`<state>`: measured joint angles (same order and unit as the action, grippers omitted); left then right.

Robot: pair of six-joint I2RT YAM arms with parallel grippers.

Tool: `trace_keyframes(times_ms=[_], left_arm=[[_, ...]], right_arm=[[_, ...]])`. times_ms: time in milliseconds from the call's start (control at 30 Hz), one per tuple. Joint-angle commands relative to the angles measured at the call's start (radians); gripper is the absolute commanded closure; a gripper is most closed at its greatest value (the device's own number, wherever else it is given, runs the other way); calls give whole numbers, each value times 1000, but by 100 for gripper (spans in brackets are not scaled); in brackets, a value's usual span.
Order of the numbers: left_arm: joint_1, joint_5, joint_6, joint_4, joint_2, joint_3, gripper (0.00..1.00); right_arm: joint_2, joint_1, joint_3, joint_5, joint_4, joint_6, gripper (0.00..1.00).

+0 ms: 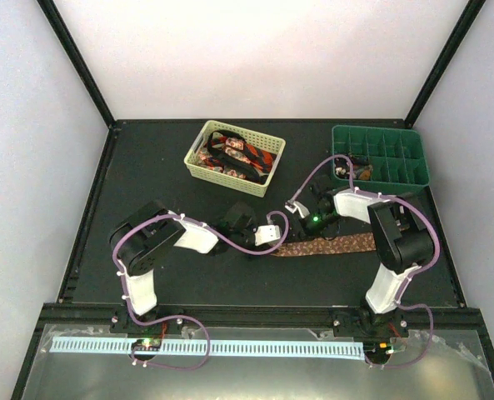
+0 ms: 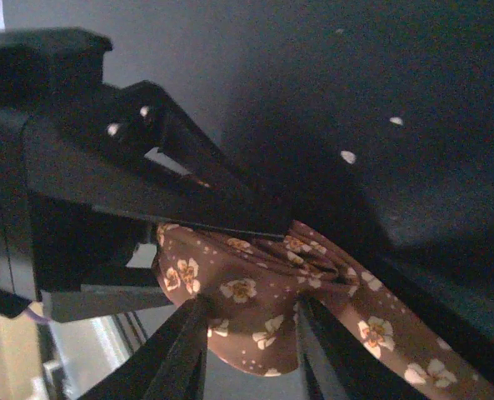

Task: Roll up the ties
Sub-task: Roll the tie at the center of the board.

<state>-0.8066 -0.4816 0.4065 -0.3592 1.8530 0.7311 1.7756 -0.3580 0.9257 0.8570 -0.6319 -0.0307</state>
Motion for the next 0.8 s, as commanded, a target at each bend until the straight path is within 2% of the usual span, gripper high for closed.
trace_keyframes(times_ms=[0,67,133,267,333,400,500,700,767], left_arm=[[-3,52,15,83,25,8,69],[-4,53,9,80,25,8,69],[-3,56,-4,77,26,10,68],[2,35,-38,29,17,-7,60],[9,-5,-56,-33,3,-34,50],[16,-38,-75,-92,-13,-61,34],[25,-85,-102,-228,-32,-118,24],[25,-156,-149,-442,57,-133,14],[24,-152,-155,-462,99,-103,13]], right_arm=[[1,-16,11,-20,4,3,78],[1,-15,8,-27,-4,-8,93],[-3,-15,-3,-33,-5,-15,98],[-9,-10,-41,-51,15,-15,98],[-10,-5,-56,-59,30,-3,98],[-7,-1,-62,-72,39,8,98],[-4,4,-73,-100,49,23,98],[16,23,-77,-166,67,52,98],[30,25,-72,-159,68,50,98]])
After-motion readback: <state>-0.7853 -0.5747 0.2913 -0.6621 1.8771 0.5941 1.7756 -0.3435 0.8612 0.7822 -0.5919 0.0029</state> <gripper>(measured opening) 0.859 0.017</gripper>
